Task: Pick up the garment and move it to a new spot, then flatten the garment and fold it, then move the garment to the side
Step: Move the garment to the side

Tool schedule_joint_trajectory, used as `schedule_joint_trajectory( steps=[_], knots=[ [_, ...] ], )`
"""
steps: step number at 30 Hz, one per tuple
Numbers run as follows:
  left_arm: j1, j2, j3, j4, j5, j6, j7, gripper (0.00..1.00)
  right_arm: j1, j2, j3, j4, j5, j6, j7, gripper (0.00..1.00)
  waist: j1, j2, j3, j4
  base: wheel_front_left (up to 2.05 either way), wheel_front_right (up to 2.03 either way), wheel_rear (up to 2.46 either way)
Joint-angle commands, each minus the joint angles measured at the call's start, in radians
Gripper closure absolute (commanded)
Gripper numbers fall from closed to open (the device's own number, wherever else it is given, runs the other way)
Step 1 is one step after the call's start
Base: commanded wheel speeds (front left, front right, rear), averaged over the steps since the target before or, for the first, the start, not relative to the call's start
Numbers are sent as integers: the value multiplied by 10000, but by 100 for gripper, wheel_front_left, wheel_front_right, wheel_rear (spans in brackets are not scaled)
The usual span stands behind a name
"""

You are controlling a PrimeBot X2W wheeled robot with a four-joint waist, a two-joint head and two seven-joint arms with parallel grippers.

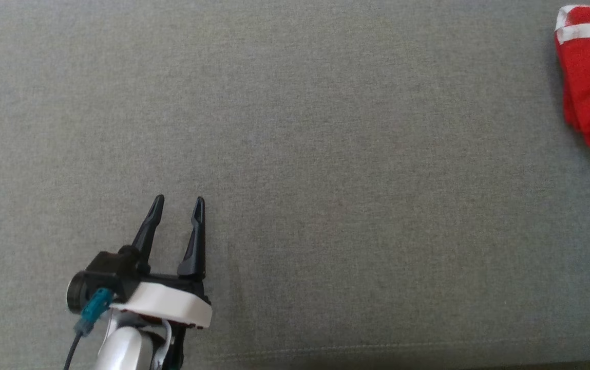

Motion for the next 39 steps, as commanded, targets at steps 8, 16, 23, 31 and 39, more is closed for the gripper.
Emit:
schedule_joint_trajectory(
  steps=[8, 16, 23, 31, 39],
  knots=[
    [93, 24, 283, -250, -437, 331, -61, 0, 1318, 1121, -671, -2323, -1318, -7, -2447, 0, 0, 0, -894, 14, 0, 0, 0],
    [682, 24, 711, 13, -527, 640, -61, 0, 3556, 2570, -298, -4182, -686, -7, -3552, 0, 0, 0, -2236, -6, 0, 0, 0],
    [944, 24, 925, 201, -321, 799, -61, 0, 5430, 3537, 515, -5328, -406, -7, -3764, 0, 0, 0, -2871, 61, 0, 0, 0],
    [945, 24, 1143, 599, -285, 612, -61, 0, 7138, 4389, 1443, -5900, 156, -7, -4172, 0, 0, 0, -3256, 285, 0, 0, 0],
    [665, 24, 1034, 993, -180, 444, -61, 0, 7941, 4584, 1849, -5492, 460, -7, -4963, 0, 0, 0, -3272, 608, 0, 0, 0]
  ],
)
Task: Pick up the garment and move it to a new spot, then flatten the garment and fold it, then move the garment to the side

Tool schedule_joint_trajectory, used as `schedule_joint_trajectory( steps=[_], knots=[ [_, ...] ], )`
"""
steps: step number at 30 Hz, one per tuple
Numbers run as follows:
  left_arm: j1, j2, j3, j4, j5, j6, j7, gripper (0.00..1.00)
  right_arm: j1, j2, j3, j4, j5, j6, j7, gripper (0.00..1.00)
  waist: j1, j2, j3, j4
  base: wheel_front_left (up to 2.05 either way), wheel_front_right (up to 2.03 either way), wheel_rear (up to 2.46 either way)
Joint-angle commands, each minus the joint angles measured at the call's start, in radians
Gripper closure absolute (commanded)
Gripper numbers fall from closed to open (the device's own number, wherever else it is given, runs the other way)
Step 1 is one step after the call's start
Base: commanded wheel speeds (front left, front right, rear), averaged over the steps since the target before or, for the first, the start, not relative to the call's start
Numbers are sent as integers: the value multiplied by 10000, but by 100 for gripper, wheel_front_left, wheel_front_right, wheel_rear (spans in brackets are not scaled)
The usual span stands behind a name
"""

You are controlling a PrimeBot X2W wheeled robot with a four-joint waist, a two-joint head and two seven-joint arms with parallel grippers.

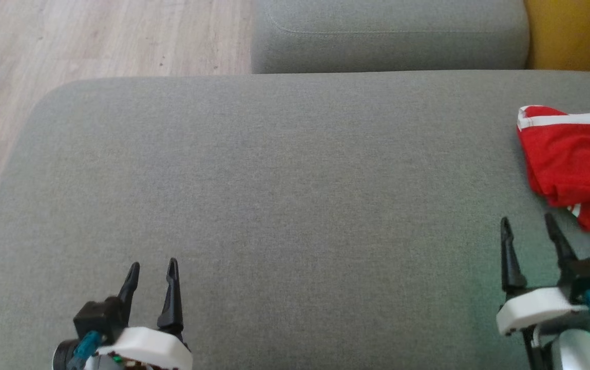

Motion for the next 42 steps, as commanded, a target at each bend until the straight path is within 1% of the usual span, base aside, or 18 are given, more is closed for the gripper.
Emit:
schedule_joint_trajectory(
  steps=[1, 9, 16, 23, 34, 35, 39, 42],
  knots=[
    [-539, 16, 351, -250, 98, -32, -61, 0, -154, -75, 282, -232, 108, -7, -155, 0, 1, 0, -25, 21, 0, 0, 0],
    [-510, 16, 326, -129, 76, 29, -61, 0, 214, -61, 690, -75, 831, -7, -362, 0, 1, 0, -182, 83, 0, 0, 0],
    [-504, 16, 328, -94, 80, 51, -61, 0, 553, -60, 837, -408, 1265, -7, -379, 0, 1, 0, -258, -19, 0, 0, 0],
    [-532, 16, 325, -60, 108, 14, -61, 0, 705, -59, 951, -522, 1416, -7, -381, 0, 1, 0, -265, -114, 0, 0, 0],
    [-517, 16, 324, -42, 233, -26, -61, 0, 811, -59, 974, -563, 1457, -7, -382, 0, 1, 0, -316, -77, 0, 0, 0],
    [-1, 0, -14, 267, 164, -29, 1, 100, 1009, 4, 694, -206, 1412, 0, -246, 100, 1, 0, -317, -79, 0, 0, 0],
    [248, -13, -49, 852, 129, -28, 11, 100, 1114, 17, 682, 445, 1430, 0, -218, 100, 1, 0, -319, -79, 0, 0, 0],
    [212, -13, 31, 894, -281, -73, 122, 100, 1031, 15, 616, 525, 1877, 0, -58, 100, 1, 0, -312, -103, 0, 0, 0]
  ],
)
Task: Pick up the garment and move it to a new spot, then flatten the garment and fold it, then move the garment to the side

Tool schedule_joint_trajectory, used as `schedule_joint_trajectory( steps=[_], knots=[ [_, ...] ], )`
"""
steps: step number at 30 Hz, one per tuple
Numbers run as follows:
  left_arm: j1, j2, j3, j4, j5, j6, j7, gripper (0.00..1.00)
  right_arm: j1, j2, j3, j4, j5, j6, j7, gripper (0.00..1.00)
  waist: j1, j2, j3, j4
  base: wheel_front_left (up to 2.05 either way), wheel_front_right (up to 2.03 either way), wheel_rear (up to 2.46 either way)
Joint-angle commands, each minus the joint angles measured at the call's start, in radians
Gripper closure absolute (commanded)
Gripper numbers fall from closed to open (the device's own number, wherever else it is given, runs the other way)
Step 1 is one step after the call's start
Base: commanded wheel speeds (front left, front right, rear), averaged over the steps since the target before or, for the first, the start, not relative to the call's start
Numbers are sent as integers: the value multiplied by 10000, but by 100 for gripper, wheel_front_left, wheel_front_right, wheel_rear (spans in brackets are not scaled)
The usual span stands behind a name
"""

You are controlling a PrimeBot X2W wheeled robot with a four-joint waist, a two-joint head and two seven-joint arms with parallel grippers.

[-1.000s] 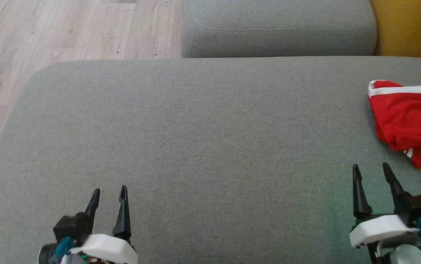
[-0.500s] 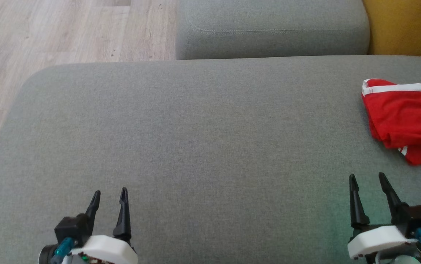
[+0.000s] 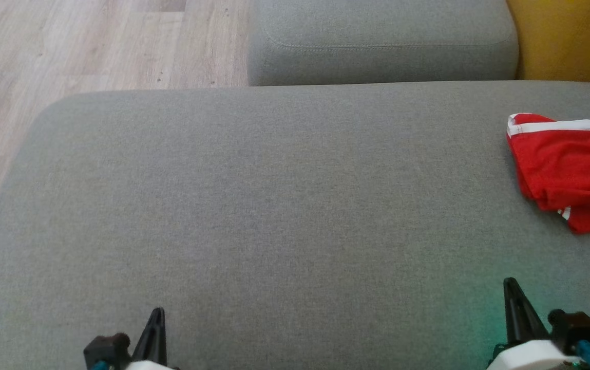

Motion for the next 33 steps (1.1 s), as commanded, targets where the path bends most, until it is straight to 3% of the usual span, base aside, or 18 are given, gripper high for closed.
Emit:
schedule_joint_trajectory(
  steps=[1, 33],
  knots=[
    [-428, 1, 99, -345, -262, -57, 55, 100, -386, -18, -56, -312, 324, 0, 96, 100, 0, 0, 4, -10, 0, 0, 0],
    [-944, 8, 747, -614, -3746, -446, 965, 100, -754, -37, -31, -694, 4337, -2, 929, 100, 0, 0, 70, -207, 0, 0, 0]
  ],
)
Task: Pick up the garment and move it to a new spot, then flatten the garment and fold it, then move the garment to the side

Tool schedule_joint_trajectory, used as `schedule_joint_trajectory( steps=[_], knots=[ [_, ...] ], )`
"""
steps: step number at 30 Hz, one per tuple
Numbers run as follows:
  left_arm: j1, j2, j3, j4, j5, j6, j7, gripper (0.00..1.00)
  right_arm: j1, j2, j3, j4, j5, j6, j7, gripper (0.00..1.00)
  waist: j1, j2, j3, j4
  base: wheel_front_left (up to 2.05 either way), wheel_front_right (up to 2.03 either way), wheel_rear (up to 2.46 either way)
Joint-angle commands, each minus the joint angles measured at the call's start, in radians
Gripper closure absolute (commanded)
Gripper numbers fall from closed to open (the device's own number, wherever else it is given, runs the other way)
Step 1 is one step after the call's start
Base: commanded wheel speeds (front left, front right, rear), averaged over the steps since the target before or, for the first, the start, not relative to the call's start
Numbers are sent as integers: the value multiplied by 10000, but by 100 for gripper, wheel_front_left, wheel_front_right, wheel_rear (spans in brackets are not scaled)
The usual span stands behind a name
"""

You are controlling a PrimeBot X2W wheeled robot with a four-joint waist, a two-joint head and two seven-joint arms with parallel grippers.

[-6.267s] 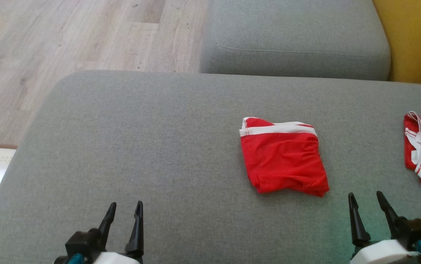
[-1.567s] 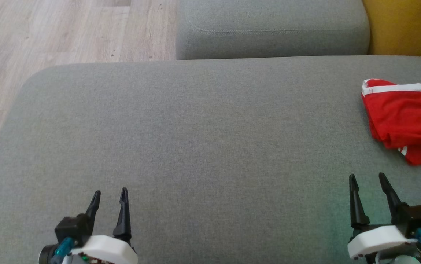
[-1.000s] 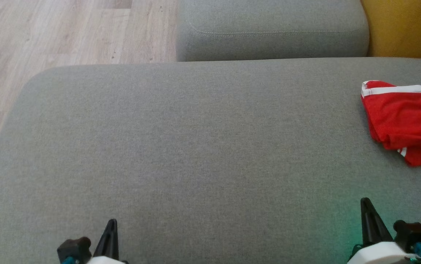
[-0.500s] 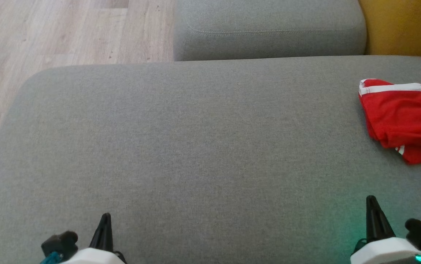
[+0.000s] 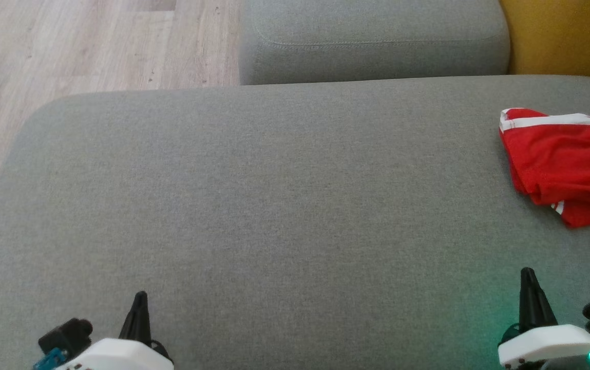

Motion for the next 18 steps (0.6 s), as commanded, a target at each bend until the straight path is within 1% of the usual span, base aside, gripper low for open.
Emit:
schedule_joint_trajectory(
  steps=[1, 18],
  knots=[
    [-494, 14, 225, -360, -292, -97, 42, 100, -557, -38, 18, -372, 364, -2, 67, 100, 0, 0, 3, -9, 0, 0, 0],
    [-782, 18, 583, -503, -2202, -311, 543, 100, -793, -48, -5, -544, 2552, -3, 556, 100, 0, 0, 39, -117, 0, 0, 0]
  ],
)
